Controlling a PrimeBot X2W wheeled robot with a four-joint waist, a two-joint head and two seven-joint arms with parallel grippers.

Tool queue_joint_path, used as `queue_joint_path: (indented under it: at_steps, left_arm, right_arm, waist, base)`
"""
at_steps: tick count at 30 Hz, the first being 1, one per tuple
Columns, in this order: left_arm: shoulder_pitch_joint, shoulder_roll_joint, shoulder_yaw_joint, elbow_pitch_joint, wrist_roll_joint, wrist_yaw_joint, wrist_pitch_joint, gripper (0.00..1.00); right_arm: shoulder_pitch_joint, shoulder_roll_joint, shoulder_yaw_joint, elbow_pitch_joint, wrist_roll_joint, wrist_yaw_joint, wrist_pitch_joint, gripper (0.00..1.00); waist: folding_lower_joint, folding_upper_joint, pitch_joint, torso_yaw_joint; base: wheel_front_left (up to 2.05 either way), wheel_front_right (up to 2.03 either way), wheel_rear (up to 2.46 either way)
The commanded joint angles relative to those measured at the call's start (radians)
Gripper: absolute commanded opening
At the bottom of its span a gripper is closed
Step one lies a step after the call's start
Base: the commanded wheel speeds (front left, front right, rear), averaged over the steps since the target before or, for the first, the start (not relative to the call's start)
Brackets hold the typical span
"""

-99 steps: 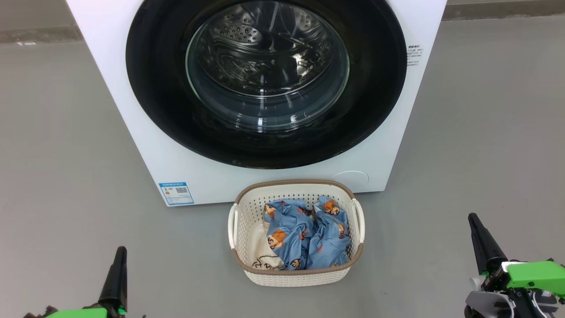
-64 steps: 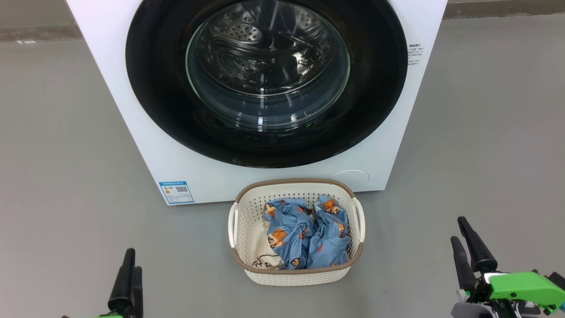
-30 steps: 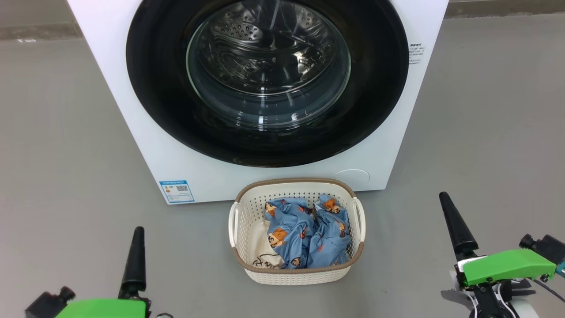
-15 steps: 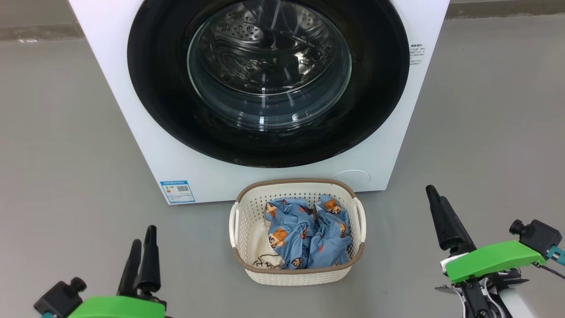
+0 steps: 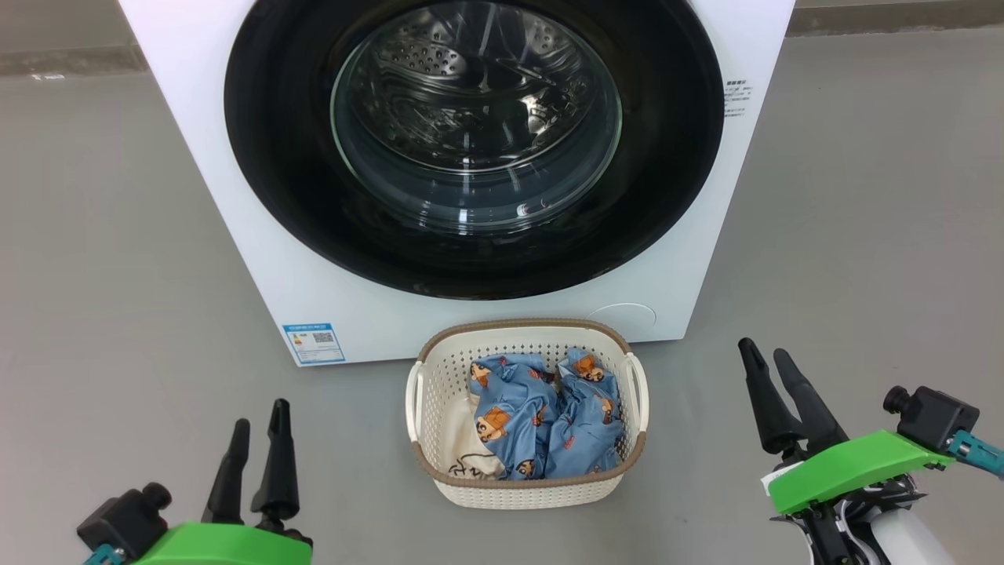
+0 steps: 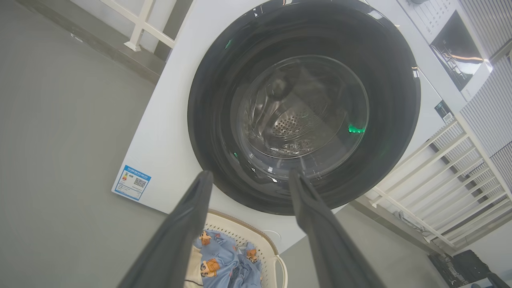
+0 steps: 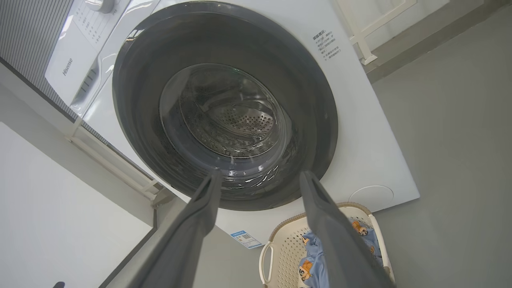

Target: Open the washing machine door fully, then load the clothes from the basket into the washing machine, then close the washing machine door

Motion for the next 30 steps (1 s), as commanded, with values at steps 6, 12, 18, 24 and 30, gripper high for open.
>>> queue_joint_path:
  at_steps: [6, 12, 18, 24, 30]
  left_arm:
    - [-0.060, 0.009, 0.017, -0.013, 0.114, 0.000, -0.029, 1.00]
    - [-0.063, 0.004, 0.031, -0.015, 0.194, 0.014, -0.047, 1.00]
    - [-0.068, -0.001, 0.032, -0.001, 0.263, 0.022, -0.065, 1.00]
    - [-0.078, -0.001, 0.024, 0.018, 0.319, 0.023, -0.080, 1.00]
    - [-0.090, -0.001, 0.023, 0.043, 0.377, 0.023, -0.098, 1.00]
  right_arm:
    - [-0.066, -0.016, 0.032, -0.003, -0.100, 0.005, -0.029, 1.00]
    - [-0.077, -0.016, 0.042, 0.018, -0.168, 0.005, -0.047, 1.00]
    - [-0.091, -0.018, 0.054, 0.034, -0.231, 0.005, -0.065, 1.00]
    - [-0.102, -0.022, 0.068, 0.048, -0.277, 0.005, -0.079, 1.00]
    - [-0.115, -0.030, 0.093, 0.073, -0.328, 0.006, -0.097, 1.00]
  waist:
    - [0.0000, -0.0001, 0.000, 0.001]
    - [0.0000, -0.0001, 0.001, 0.001]
    - [0.0000, -0.0001, 0.003, 0.002]
    - [0.0000, -0.0001, 0.006, 0.003]
    - [0.0000, -0.0001, 0.005, 0.003]
  base:
    - [0.00, 0.00, 0.00]
    - [0.00, 0.00, 0.00]
    - [0.00, 0.00, 0.00]
    - [0.00, 0.00, 0.00]
    - [0.00, 0.00, 0.00]
